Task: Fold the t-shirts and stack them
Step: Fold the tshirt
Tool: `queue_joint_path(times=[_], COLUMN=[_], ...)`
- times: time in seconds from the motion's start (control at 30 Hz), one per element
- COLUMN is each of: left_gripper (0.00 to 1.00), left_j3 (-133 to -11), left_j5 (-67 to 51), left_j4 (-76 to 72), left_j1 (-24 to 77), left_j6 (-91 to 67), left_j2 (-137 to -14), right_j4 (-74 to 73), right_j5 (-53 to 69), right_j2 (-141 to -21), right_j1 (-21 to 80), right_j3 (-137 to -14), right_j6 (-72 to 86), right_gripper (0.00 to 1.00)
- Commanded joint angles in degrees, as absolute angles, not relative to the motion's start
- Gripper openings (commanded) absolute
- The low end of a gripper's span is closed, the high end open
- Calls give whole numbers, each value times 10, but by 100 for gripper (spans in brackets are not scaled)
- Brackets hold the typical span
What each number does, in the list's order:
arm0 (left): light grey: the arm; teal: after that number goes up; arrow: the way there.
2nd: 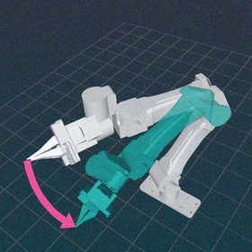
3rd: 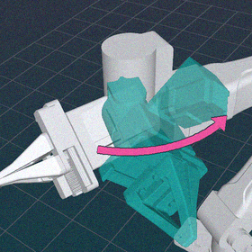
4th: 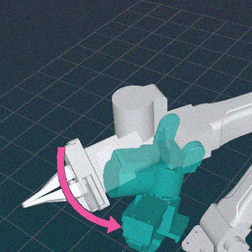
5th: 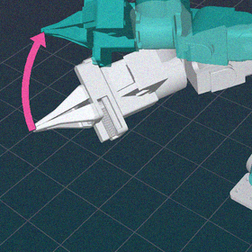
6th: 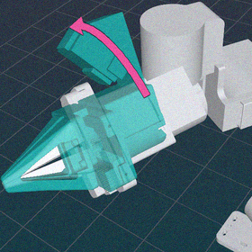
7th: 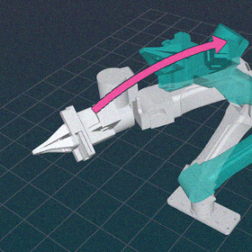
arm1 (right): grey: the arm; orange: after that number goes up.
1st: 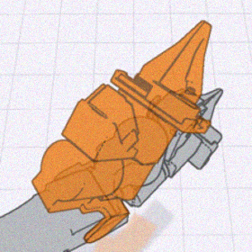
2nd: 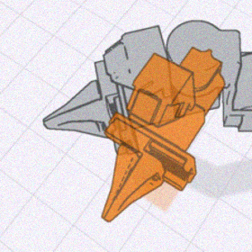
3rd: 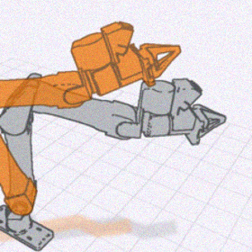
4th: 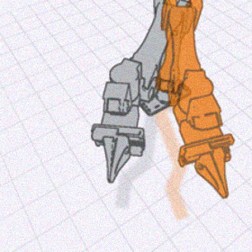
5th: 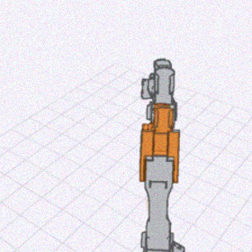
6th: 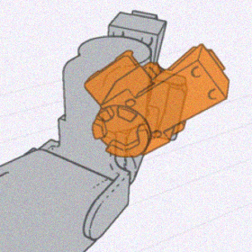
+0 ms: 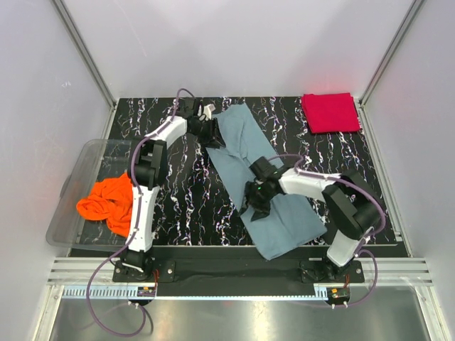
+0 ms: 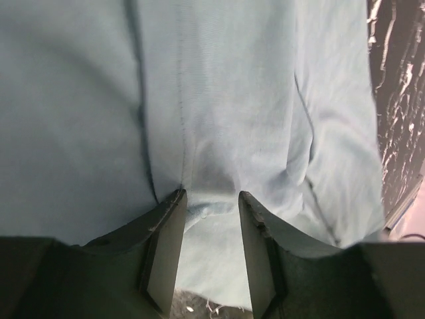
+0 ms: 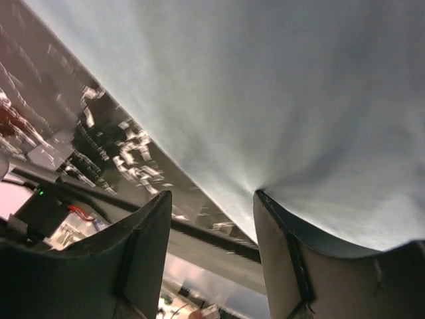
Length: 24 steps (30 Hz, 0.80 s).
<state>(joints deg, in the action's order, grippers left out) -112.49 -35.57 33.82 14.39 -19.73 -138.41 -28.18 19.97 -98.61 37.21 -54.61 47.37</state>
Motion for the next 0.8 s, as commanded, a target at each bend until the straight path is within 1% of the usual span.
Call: queue_joint_path(times=[0.0, 0.17, 0.3, 0.47, 0.57, 0.63, 0.67, 0.73, 0.77], left_gripper=[45, 46, 46, 48, 49, 51, 52, 52, 53], left_j3=[-1170, -1228, -1266, -1299, -1309, -1288, -1278, -1232, -1211], left_j5=[-366, -409, -413, -417, -435, -426, -424, -421, -415], left_j4=[343, 341, 331, 316, 316, 316, 316, 316, 316], left_j1=[131, 117, 115, 102, 96, 96, 93, 90, 88], left_j6=[-150, -156, -165, -171, -180, -178, -179, -196, -202], left_j2=[-1429, -1478, -1506, -1517, -1488, -1453, -1405, -1348, -1285], right_j4=[-234, -222, -214, -206, -206, -207, -218, -245, -271], right_j5=[216, 221, 228, 261, 257, 258, 249, 232, 212], right_j2=[-1022, -1103, -1161, -1201, -1183, -1141, -1123, -1048, -1018], right_j1=[442, 492, 500, 504, 504, 504, 504, 504, 502], right_j3=[-580, -701, -774, -849, -849, -837, -820, -794, -753], right_j6=[587, 613, 627, 641, 642, 638, 627, 608, 591], right_gripper=[60, 61, 61, 62, 62, 62, 62, 63, 64])
